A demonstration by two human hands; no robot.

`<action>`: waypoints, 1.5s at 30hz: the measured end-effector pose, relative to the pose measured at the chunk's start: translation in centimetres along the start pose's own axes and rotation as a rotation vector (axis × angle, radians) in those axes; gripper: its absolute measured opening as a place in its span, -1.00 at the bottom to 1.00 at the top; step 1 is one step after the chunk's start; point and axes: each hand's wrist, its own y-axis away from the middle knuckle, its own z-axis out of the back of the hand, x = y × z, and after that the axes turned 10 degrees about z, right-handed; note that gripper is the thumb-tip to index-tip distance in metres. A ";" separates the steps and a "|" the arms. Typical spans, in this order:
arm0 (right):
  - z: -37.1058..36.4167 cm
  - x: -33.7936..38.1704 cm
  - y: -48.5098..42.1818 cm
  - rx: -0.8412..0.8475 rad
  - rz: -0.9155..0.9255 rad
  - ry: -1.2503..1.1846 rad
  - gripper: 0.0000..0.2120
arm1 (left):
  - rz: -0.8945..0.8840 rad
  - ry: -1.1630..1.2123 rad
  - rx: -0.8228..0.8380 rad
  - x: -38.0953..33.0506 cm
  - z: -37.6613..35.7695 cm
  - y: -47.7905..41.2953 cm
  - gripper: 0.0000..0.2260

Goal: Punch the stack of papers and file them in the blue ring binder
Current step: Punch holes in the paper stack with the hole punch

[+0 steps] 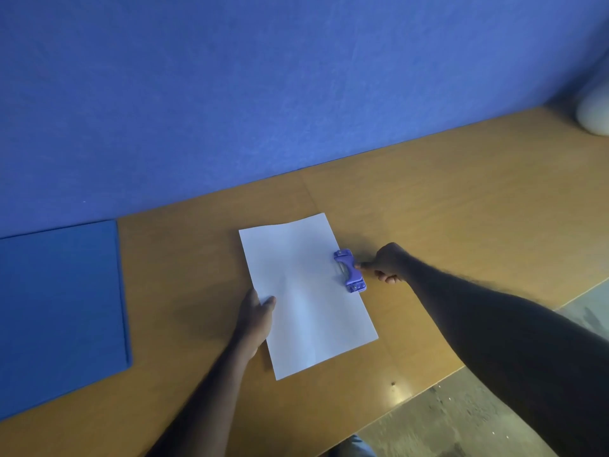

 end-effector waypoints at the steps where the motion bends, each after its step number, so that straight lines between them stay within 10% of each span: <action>1: 0.0 -0.1 -0.2 -0.006 0.003 -0.008 -0.54 | -0.007 -0.001 -0.006 0.0 0.0 0.0 -0.66; 14: 0.1 -0.5 2.4 -0.108 0.100 -0.024 -0.44 | 0.059 0.010 -0.048 -0.9 -0.4 1.3 -0.63; 25: -3.0 -1.8 4.2 -0.207 0.232 -0.206 -0.72 | 0.088 0.027 -0.129 -0.5 1.4 2.2 -0.65; 32: -5.7 -1.1 7.8 -0.607 0.414 -0.155 -0.88 | 0.083 0.021 -0.159 0.5 3.6 3.6 -0.65; 38: -12.5 2.9 11.0 -0.125 0.591 -0.105 -0.71 | 0.093 0.070 -0.144 0.5 4.2 4.6 -0.69; 45: -15.6 7.6 14.0 0.042 0.568 -0.328 -0.40 | 0.033 0.119 -0.135 -0.9 5.5 6.4 -0.81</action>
